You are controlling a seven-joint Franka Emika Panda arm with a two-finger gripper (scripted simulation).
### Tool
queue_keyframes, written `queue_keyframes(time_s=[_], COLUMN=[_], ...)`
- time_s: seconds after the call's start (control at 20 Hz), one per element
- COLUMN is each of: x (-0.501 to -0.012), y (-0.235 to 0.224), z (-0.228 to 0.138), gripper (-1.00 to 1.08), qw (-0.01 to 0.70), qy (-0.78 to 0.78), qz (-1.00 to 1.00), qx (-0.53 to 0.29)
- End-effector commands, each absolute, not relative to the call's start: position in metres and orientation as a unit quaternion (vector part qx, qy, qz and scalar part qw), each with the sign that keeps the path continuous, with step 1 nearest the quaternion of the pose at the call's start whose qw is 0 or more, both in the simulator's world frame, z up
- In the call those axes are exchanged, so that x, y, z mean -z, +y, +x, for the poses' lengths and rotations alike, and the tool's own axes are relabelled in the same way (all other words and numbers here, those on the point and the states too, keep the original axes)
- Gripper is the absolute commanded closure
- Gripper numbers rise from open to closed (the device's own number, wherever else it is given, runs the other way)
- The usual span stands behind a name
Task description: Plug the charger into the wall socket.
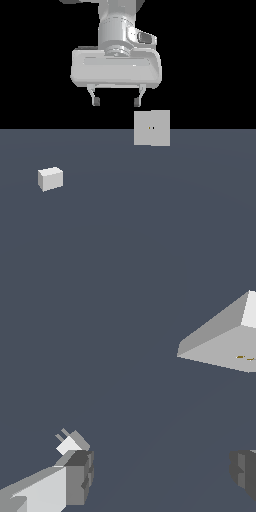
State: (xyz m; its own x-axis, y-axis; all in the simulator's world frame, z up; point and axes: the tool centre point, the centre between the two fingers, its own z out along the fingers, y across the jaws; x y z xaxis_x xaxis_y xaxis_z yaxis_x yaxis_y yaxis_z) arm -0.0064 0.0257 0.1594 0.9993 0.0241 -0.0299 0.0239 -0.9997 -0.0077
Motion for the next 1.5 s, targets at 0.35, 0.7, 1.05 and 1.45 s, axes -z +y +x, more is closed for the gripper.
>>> queue_keyframes(time_s=[0.35, 0.7, 1.05, 1.45], x=[-0.155, -0.142, -0.121, -0.093], y=[0.032, 0.049, 0.077, 0.109], z=[-0.008, -0.015, -0.028, -0.049], gripper=[-0.92, -0.92, -0.92, -0.92], qw=[0.006, 0.013, 0.024, 0.038], qy=[-0.030, -0.082, -0.167, -0.272], qz=[-1.000, -0.996, -0.985, -0.957], qx=[-0.008, 0.013, 0.047, 0.089])
